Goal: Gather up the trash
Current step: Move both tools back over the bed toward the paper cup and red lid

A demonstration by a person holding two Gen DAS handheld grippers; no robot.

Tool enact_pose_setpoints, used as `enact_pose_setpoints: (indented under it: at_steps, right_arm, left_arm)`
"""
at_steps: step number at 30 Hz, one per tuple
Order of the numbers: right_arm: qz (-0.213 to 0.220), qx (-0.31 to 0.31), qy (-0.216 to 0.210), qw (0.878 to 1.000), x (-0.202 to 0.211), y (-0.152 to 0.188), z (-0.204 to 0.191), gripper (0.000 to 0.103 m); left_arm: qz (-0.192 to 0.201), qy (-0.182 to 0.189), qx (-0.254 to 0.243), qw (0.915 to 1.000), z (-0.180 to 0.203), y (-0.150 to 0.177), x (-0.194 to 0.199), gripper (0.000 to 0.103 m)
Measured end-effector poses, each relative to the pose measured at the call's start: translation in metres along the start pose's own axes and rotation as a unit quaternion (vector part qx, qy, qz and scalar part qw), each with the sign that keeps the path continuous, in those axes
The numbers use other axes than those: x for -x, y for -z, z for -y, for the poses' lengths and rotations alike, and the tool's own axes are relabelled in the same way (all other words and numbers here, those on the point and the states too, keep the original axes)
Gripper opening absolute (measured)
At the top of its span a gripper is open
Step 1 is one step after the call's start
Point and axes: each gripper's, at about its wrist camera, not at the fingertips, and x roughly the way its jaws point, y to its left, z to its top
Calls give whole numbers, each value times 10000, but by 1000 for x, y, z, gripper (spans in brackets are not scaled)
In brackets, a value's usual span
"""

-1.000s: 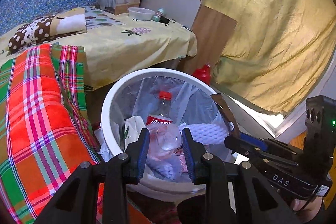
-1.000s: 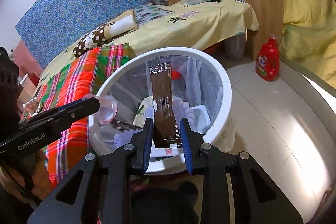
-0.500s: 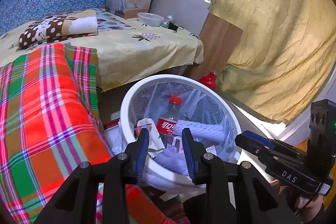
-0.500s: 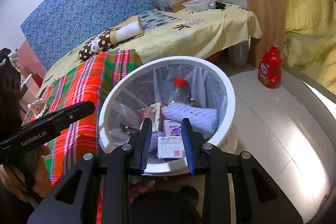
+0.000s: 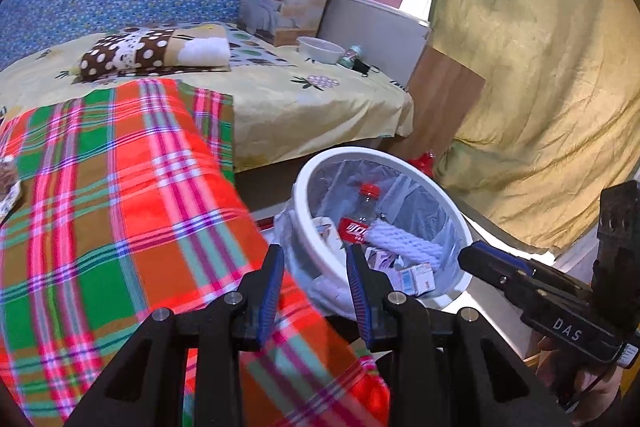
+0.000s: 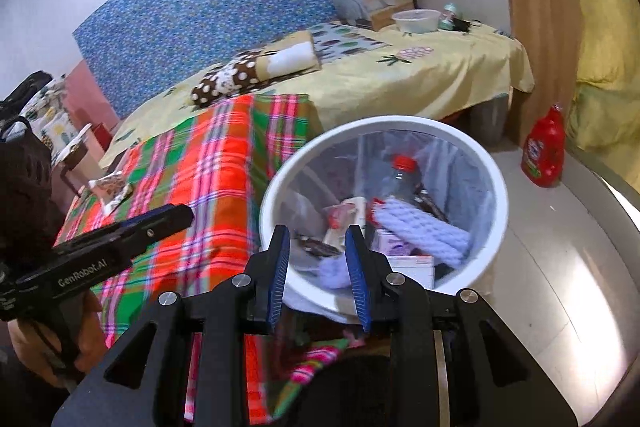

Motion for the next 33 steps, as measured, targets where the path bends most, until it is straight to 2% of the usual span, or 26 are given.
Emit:
enact_pose_setpoints:
  at_steps: [19, 33]
  right_arm:
    - [-169, 491, -621, 9967, -11, 7, -64, 34]
    - [-309, 844, -932, 9916, -19, 8, -101, 37]
  left_arm:
    - [378, -660, 529, 9957, -61, 28, 66, 32]
    - [547, -1021, 781, 9902, -94, 34, 93, 32]
